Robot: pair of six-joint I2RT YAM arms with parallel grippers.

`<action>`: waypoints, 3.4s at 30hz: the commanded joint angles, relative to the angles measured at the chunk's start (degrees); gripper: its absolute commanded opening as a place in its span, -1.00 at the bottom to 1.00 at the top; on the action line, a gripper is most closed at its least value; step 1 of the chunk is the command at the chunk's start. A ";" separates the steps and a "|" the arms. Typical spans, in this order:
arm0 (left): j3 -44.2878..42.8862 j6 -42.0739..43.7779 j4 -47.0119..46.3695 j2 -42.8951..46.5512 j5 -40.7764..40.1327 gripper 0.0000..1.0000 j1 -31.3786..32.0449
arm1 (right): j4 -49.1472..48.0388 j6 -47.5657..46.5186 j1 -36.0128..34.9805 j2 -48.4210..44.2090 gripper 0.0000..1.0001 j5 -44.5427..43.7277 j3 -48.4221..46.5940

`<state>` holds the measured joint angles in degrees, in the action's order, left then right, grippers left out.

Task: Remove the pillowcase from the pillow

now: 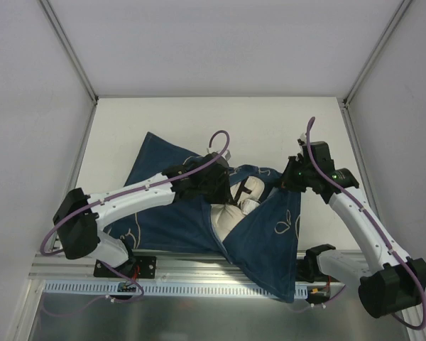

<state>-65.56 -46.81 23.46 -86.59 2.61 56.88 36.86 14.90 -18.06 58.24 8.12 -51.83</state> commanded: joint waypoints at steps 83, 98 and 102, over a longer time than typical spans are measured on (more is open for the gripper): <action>-14.87 -2.32 5.28 10.47 6.44 -1.00 -38.07 | -5.85 23.69 -33.88 -35.11 -0.99 -14.35 30.74; -10.47 -1.45 7.47 12.14 4.95 -1.00 -41.05 | 0.31 25.36 -33.97 -44.25 -0.99 -18.84 29.69; -8.80 -1.10 7.56 13.20 6.88 -1.00 -45.89 | 2.42 24.39 -33.88 -43.92 -0.99 -19.11 28.98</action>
<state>-74.15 -50.15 33.58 -76.73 17.58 17.50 25.71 41.15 -51.92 14.44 -7.27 -21.85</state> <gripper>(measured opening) 0.020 0.019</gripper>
